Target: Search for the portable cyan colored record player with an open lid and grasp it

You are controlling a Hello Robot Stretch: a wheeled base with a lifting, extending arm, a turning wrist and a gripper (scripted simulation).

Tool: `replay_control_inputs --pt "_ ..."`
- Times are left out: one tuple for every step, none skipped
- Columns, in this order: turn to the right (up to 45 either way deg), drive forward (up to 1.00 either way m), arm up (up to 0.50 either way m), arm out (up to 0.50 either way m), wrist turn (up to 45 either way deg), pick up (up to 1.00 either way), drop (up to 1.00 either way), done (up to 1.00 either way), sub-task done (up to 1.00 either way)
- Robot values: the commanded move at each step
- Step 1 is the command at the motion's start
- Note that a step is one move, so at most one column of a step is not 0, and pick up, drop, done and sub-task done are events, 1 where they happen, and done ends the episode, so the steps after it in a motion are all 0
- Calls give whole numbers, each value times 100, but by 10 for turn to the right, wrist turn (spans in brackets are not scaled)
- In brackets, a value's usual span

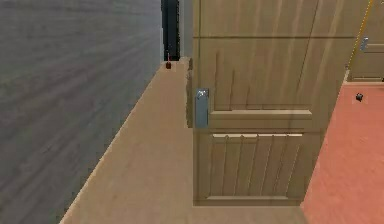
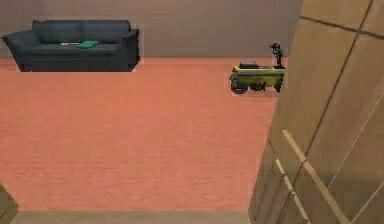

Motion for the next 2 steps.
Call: replay_control_inputs --pt "450 0 0 0 0 0 0 0 0" --pt "60 0 0 0 0 0 0 0 0"
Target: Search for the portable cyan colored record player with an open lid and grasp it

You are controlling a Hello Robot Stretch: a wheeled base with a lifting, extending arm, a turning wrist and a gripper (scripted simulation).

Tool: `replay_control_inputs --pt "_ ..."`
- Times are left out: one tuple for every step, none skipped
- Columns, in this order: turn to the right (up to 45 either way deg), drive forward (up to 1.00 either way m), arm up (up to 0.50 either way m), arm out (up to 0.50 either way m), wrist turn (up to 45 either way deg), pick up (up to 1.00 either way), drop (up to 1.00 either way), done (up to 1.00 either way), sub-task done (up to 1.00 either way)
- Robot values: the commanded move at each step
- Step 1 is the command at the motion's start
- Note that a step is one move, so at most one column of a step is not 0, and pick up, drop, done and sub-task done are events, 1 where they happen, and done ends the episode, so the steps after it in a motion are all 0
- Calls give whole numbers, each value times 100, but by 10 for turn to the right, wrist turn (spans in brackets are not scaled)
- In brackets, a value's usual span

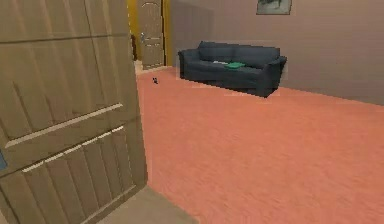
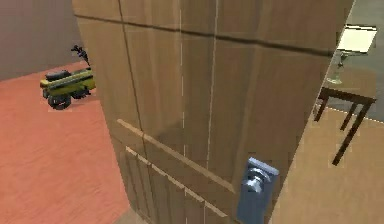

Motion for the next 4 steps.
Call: replay_control_inputs --pt "0 100 0 0 0 0 0 0 0" --pt "0 75 0 0 0 0 0 0 0" --pt "-390 0 0 0 0 0 0 0 0" --pt "0 100 0 0 0 0 0 0 0"
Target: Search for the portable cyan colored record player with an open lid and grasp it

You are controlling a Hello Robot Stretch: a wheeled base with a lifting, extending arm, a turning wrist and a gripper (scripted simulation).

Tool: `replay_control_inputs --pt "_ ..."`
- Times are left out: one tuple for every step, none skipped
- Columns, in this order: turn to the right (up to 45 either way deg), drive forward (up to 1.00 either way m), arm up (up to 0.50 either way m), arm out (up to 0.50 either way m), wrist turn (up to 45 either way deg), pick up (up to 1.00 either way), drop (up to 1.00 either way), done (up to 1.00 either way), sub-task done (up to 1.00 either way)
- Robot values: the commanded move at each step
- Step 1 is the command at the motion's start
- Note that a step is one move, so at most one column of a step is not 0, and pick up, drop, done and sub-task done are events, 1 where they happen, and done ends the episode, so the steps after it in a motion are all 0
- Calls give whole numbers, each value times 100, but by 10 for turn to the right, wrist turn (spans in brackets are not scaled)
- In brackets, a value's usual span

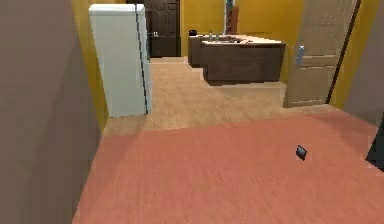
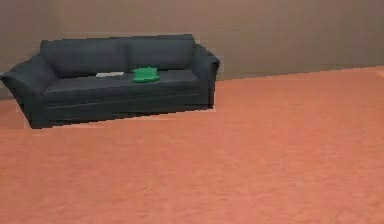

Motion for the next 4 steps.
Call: replay_control_inputs --pt "0 100 0 0 0 0 0 0 0" --pt "-30 0 0 0 0 0 0 0 0" --pt "0 100 0 0 0 0 0 0 0" --pt "0 90 0 0 0 0 0 0 0"
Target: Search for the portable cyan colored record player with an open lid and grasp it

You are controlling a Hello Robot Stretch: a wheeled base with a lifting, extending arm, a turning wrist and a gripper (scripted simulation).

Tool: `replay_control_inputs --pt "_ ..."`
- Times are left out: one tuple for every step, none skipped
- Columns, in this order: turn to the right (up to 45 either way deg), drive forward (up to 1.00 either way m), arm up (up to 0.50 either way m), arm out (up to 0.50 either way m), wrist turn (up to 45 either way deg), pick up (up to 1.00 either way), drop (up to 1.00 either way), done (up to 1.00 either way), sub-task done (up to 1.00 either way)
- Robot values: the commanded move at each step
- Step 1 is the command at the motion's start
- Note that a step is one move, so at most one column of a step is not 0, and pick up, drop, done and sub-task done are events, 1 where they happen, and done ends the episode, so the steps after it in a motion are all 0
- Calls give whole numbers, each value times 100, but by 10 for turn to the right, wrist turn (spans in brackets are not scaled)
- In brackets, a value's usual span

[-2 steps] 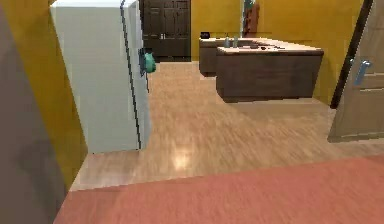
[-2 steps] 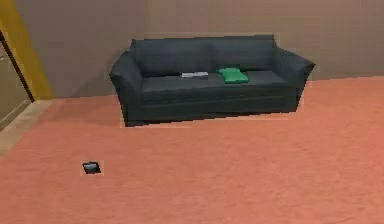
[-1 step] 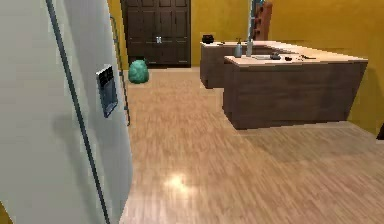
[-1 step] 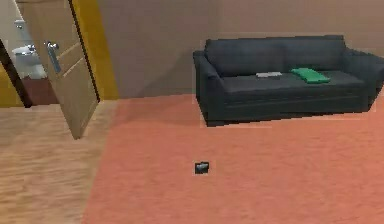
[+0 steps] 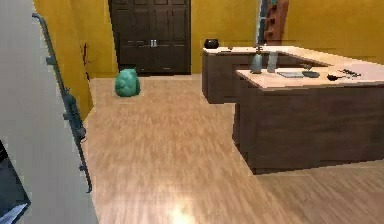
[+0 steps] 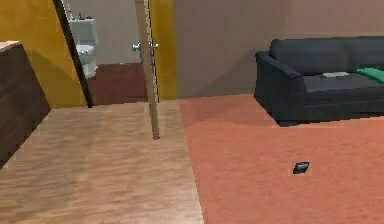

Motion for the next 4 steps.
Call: replay_control_inputs --pt "-60 0 0 0 0 0 0 0 0" --pt "0 100 0 0 0 0 0 0 0" --pt "0 100 0 0 0 0 0 0 0" --pt "-30 0 0 0 0 0 0 0 0"
